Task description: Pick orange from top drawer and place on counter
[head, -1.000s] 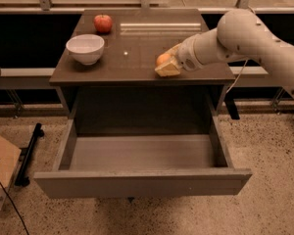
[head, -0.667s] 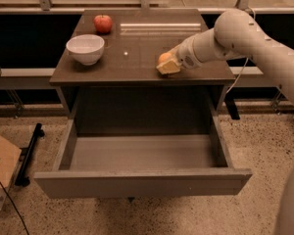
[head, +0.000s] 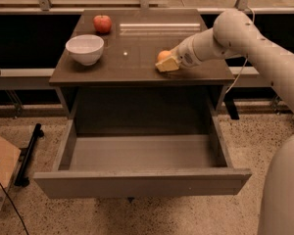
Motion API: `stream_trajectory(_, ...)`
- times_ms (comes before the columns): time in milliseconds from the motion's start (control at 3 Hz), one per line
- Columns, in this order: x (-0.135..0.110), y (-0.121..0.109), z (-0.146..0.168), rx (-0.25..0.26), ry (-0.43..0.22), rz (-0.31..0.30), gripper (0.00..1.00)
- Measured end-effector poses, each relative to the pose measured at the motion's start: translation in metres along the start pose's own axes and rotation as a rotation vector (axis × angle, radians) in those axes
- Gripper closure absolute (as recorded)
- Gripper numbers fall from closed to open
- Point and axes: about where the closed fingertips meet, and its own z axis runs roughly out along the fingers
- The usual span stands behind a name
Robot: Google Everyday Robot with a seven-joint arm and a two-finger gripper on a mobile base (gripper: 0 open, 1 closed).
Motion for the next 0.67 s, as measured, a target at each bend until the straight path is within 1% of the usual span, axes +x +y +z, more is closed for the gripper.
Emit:
stream_trajectory(333,-0.0001,0.0,-0.0001,0.0,0.0,0.0,0.28)
stream_trajectory(667,-0.0001,0.0006,0.001,-0.002,0.0,0.0,0.01)
